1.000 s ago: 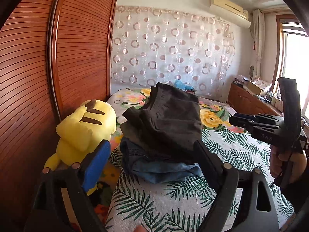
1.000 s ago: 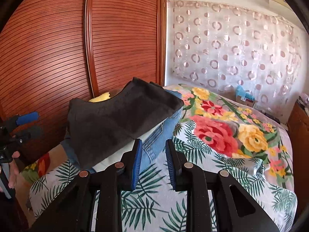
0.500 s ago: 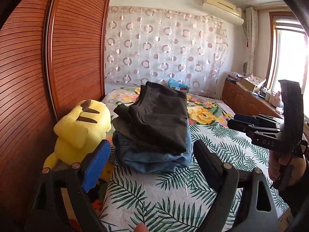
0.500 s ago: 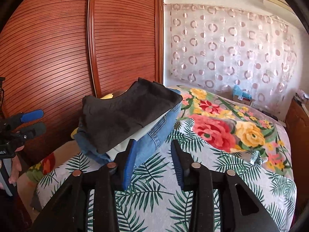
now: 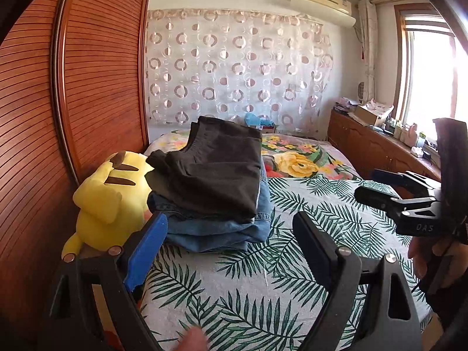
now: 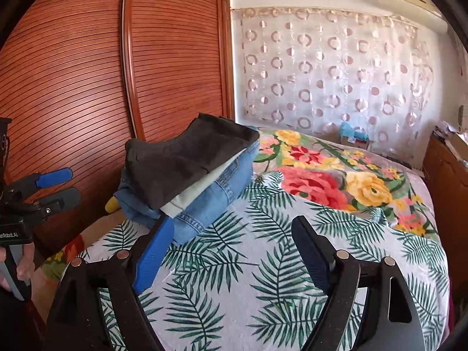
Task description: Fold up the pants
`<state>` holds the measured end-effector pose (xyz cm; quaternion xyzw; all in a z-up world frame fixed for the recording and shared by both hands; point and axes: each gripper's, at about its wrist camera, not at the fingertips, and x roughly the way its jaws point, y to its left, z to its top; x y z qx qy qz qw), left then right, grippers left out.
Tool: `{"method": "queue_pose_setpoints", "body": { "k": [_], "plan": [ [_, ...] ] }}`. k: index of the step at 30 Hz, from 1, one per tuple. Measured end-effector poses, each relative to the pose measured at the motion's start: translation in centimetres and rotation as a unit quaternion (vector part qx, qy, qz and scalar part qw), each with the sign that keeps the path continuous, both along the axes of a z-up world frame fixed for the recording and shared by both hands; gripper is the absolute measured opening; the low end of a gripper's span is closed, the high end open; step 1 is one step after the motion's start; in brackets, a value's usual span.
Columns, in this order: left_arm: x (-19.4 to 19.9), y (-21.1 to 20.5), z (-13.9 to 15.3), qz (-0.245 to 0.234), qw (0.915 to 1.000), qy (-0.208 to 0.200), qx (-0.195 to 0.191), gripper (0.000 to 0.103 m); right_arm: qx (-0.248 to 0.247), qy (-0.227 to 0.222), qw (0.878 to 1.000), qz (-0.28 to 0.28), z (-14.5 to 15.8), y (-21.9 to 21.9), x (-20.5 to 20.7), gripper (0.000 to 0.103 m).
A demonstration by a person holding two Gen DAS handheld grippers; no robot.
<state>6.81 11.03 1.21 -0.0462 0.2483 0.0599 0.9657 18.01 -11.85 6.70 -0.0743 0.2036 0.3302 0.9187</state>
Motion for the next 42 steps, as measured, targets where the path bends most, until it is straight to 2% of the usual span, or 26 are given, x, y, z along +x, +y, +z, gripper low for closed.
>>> {"method": "queue_pose_setpoints", "body": {
  "k": [14,21,28,33,42],
  "plan": [
    [0.6,-4.8,-0.9,-0.047,0.9988,0.006,-0.008,0.088,0.0,-0.003,0.997,-0.075,-1.3,-3.9,-4.1,0.086],
    [0.0,-7.8,-0.6,-0.067,0.9976,0.012,-0.011,0.088,0.016,-0.004,0.993,-0.115,-1.2,-6.6,-6.7,0.086],
    [-0.5,-10.9,-0.5,-0.085,0.9962,0.017,0.002,0.088,0.03,0.001,0.989,-0.142,-1.4,-8.8,-8.8,0.086],
    [-0.8,-12.6,0.1,-0.098,0.9951,0.012,0.007,0.088,0.03,0.007,0.986,-0.163,-1.0,-9.3,-10.3,0.087],
    [-1.1,-13.6,2.2,-0.1,0.9949,0.004,0.008,0.088,0.039,-0.016,0.98,-0.193,0.4,-9.5,-13.3,0.093]
  ]
}}
